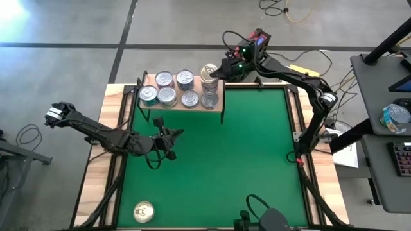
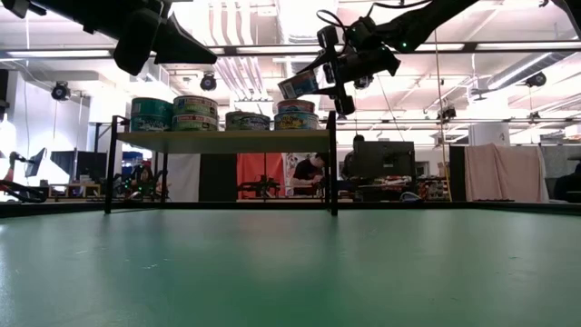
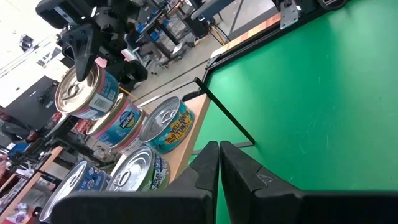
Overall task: Stack canned seafood by type on shelf
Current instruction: Stack the center blue tuna can on top of the blue tuna can on the shelf
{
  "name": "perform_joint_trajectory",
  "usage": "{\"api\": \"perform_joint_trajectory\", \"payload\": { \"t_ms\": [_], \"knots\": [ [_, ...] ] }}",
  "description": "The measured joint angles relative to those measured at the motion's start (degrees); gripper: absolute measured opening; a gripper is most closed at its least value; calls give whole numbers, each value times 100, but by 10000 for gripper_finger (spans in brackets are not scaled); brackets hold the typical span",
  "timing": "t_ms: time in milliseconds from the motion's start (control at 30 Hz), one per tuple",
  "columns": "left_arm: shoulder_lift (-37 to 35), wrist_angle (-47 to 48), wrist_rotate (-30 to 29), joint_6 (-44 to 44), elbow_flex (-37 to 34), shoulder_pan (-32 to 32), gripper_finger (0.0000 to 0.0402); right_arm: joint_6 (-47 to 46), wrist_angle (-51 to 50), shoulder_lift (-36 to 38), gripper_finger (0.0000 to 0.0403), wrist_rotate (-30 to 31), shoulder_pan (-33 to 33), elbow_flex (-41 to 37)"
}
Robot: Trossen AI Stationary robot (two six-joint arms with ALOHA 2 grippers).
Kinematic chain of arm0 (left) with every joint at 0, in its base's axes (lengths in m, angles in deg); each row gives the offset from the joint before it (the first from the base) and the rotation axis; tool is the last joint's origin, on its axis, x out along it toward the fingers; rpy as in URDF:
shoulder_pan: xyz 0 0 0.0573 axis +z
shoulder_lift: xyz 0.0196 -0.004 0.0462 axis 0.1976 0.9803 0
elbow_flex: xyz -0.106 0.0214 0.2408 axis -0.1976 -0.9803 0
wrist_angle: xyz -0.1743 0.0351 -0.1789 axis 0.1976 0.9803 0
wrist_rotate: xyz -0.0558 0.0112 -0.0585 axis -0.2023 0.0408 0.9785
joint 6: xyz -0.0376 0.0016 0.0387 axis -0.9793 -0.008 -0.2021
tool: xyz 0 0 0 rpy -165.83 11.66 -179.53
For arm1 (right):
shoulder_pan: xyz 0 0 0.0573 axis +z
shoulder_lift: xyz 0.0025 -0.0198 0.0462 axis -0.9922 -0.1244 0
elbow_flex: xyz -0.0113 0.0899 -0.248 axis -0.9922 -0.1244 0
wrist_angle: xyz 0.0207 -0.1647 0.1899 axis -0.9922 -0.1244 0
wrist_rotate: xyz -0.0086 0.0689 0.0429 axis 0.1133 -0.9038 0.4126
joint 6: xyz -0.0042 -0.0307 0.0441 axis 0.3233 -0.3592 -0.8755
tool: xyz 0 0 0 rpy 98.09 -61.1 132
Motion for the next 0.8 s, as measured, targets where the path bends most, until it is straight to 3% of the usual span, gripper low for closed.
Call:
{"api": "perform_joint_trajectory", "payload": {
  "t_ms": [233, 800],
  "knots": [
    [0, 1, 0, -9, 0, 0, 0, 52, 6, 0, 234, 147, 0, 0],
    [0, 5, 0, -129, -2, 0, 0, 205, -44, 0, 227, 298, 0, 0]
  ]
}}
